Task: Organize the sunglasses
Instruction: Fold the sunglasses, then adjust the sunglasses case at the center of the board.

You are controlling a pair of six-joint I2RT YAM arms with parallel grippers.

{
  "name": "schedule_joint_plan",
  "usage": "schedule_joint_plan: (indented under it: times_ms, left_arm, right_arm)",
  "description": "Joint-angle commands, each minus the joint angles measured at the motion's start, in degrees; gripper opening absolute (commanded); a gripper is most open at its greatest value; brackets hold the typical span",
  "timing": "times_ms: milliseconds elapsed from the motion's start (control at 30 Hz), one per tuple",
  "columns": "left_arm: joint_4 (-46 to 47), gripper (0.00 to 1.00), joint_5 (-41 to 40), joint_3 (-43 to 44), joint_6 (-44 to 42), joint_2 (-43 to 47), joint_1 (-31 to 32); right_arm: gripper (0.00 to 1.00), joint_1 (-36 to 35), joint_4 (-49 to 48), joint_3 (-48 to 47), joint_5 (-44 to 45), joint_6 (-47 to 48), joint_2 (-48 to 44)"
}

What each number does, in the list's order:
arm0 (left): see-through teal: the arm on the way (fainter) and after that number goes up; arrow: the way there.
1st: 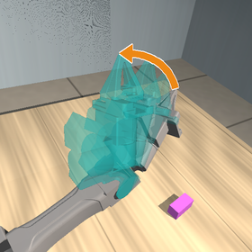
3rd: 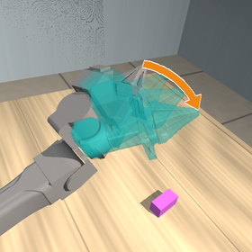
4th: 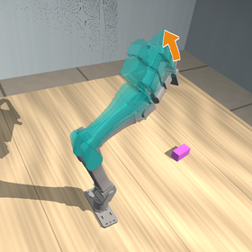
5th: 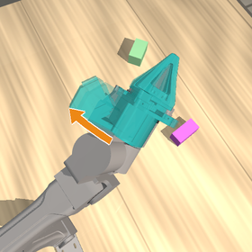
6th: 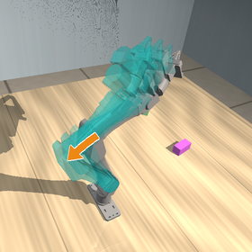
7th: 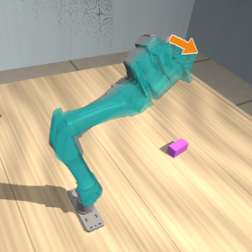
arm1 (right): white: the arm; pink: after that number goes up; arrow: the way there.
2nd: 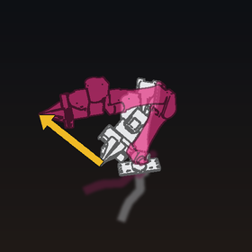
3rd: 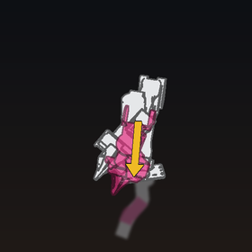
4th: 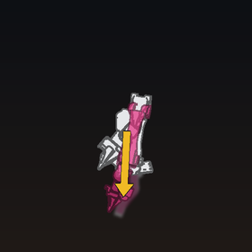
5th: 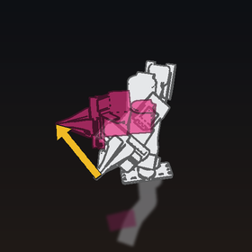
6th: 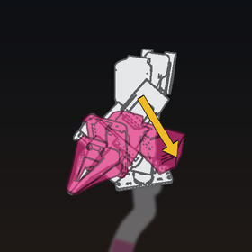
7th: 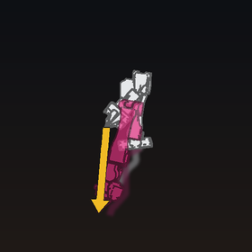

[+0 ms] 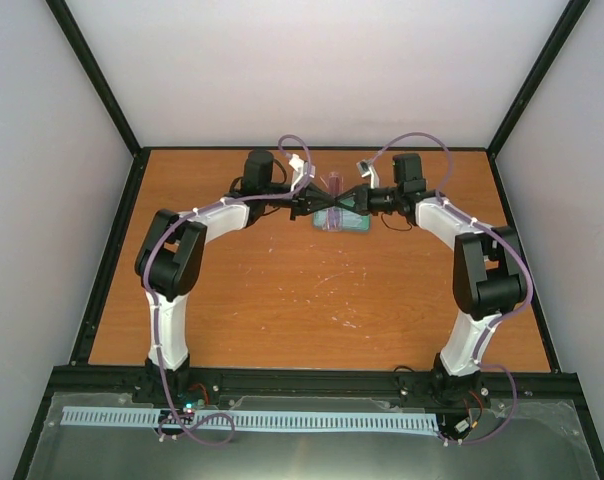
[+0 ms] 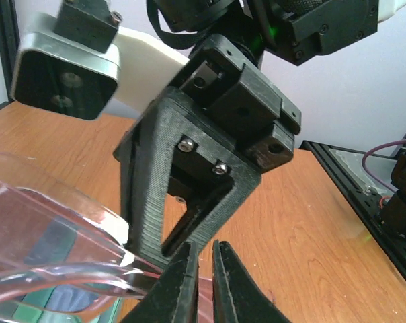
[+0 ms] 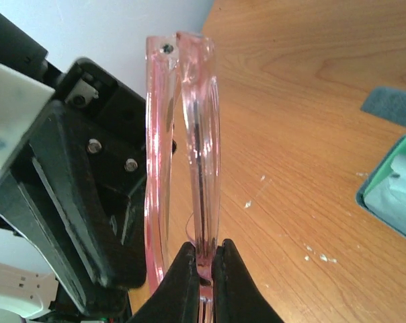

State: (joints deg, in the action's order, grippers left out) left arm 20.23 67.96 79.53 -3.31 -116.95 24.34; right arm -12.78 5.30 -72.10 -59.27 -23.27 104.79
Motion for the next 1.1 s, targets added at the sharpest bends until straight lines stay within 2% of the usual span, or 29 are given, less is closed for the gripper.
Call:
schedule_joint_plan:
  times_ms: [0,167,200,267,333,433,533,600,733,900,1067]
  left_arm:
    - [0.31,0.12,-1.32,1.39,0.8,-0.39,-0.3]
    - [0.67,0.29,-3.08,0.08,1.49,3.62,-4.38]
    - [0.14,0.3,-4.01,0.45,1.13,3.81,-5.71]
    - [-2.12,0.27,-6.96,2.07,-0.16,3.03,-8.26]
    - [-7.01,0.18,-10.09,5.49,-3.76,0.98,-10.2]
    - [-22.45,0.1,-15.97,17.39,-12.43,-5.76,-10.51]
    - [-35.13,0.06,-19.96,29.62,-16.67,-13.23,-10.45]
    - [-37.9,0.06,-22.14,34.08,-18.13,-16.68,-10.39]
    - [-40.51,0.07,-26.06,36.83,-21.02,-19.54,-9.34]
    - [-43.06,0.09,-30.19,36.95,-24.28,-21.55,-6.68]
    - [-40.85,0.11,-31.96,36.58,-22.79,-22.74,-5.17]
  right_arm:
    - [0.03,-0.69,4.41,0.27,-1.0,4.12,-4.18]
    - [0.03,2.91,1.79,2.24,2.87,0.85,-5.48]
    - [0.03,3.6,0.86,2.98,3.49,-0.07,-6.19]
    - [0.03,4.57,-0.54,4.44,5.01,-1.2,-8.11]
    - [0.03,5.06,-2.17,6.09,6.6,-2.74,-10.28]
    - [0.03,5.42,-4.49,9.03,10.18,-5.45,-12.82]
    - [0.03,5.84,-9.79,13.82,14.89,-10.27,-15.38]
    - [0.03,6.29,-13.18,16.82,16.84,-12.65,-16.32]
    - [0.03,6.94,-16.55,20.12,18.67,-15.05,-16.47]
    - [0.03,7.14,-17.72,20.67,19.52,-15.73,-16.82]
    - [0.03,7.24,-17.79,21.28,19.68,-15.18,-17.94]
